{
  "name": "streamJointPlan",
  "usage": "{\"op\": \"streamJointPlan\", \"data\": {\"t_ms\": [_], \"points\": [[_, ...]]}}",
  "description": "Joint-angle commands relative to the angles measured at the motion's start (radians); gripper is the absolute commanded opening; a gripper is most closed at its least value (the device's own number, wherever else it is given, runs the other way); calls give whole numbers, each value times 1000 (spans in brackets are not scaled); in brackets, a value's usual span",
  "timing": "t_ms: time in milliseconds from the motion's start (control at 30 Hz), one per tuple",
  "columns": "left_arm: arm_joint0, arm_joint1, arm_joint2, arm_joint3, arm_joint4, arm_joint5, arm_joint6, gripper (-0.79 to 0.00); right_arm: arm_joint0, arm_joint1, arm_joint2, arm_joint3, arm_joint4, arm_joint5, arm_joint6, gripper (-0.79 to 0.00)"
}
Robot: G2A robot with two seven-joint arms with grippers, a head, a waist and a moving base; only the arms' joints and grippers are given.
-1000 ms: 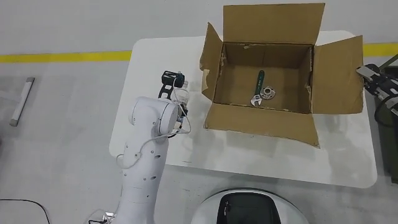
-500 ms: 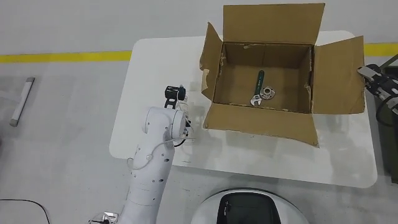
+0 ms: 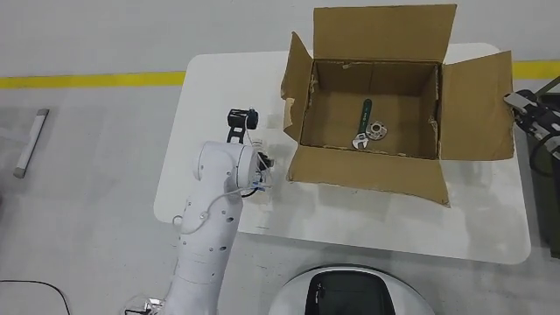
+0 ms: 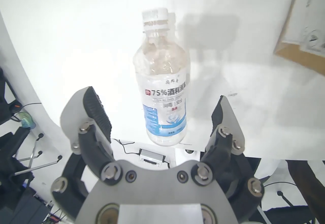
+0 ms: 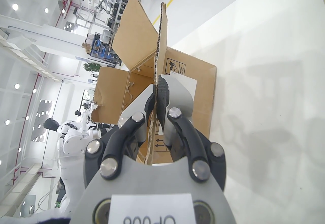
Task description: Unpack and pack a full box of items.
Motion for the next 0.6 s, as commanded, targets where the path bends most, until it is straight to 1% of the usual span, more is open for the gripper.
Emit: {"op": "streamJointPlan", "data": {"t_ms": [0, 67, 100, 167, 233, 333, 400, 433, 567], "points": [[-45, 0, -15, -30, -24, 11, 0, 0, 1, 2, -1, 1, -1, 0, -2, -776], [-102, 0, -30, -50, -31, 19, 0, 0, 1, 3, -2, 1, -3, 0, -4, -776], [-143, 1, -39, -67, -15, 25, 0, 0, 2, 4, -4, 1, -3, -1, -4, -773], [-206, -1, -50, -72, -22, 33, 0, 0, 1, 5, -8, 1, -5, -4, -5, -773], [-294, -4, -58, -63, -55, 28, 0, 0, 0, 7, -13, 2, -6, -6, -8, -773], [-386, -12, -54, -43, -133, 14, 16, 0, -2, 8, -17, 2, -4, -6, -11, -773], [-428, -18, -48, -14, -202, 7, 41, 0, -7, 10, -16, -1, -3, -6, -14, -776], [-447, -20, -35, -1, -212, -11, 61, 0, -10, 10, -16, -1, 0, -5, -15, -773], [-469, -27, 19, 63, -261, -71, 119, 0, -25, 12, -13, -6, 1, 0, -22, -770]]}}
